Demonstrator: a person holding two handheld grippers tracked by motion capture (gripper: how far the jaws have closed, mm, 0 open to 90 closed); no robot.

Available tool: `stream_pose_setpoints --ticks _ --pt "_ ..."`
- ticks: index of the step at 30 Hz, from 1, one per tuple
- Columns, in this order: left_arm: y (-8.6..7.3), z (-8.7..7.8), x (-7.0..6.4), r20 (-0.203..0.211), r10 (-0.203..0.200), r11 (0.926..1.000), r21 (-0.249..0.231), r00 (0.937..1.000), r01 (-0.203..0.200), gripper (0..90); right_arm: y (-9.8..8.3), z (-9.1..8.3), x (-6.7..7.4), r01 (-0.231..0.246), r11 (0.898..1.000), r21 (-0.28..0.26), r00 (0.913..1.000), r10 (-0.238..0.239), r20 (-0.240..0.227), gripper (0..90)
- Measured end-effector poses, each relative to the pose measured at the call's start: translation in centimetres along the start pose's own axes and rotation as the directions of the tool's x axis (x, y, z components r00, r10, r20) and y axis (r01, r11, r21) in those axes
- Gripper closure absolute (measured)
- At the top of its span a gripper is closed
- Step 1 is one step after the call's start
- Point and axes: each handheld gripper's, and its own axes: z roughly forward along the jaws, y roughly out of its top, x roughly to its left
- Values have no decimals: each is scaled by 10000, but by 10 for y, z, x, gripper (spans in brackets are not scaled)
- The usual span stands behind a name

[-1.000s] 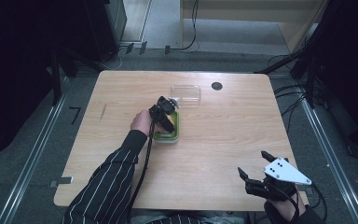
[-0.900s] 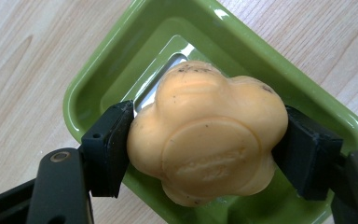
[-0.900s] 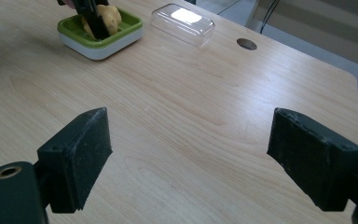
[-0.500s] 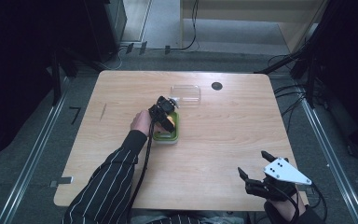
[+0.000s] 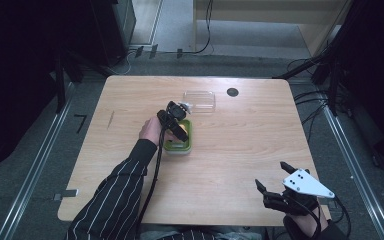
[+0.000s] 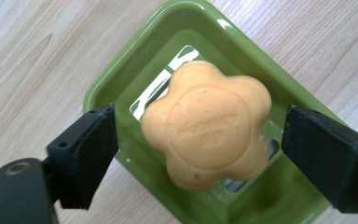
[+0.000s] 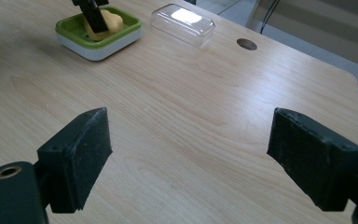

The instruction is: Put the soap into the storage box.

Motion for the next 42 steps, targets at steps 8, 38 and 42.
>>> stream_pose_setpoints --ticks 8,38,42 --pt "-5 -11 1 -194 -249 9995 169 9995 252 19 0 0 0 23 10000 -8 10000 -23 7 136" --pt "-52 -38 -1 -135 -635 9950 769 9979 644 0 0 0 0 -6 10000 -31 10000 6 10 136" --pt "-64 -40 -3 -148 -672 9936 900 9976 682 0 0 0 0 -4 10000 -27 10000 4 7 136"
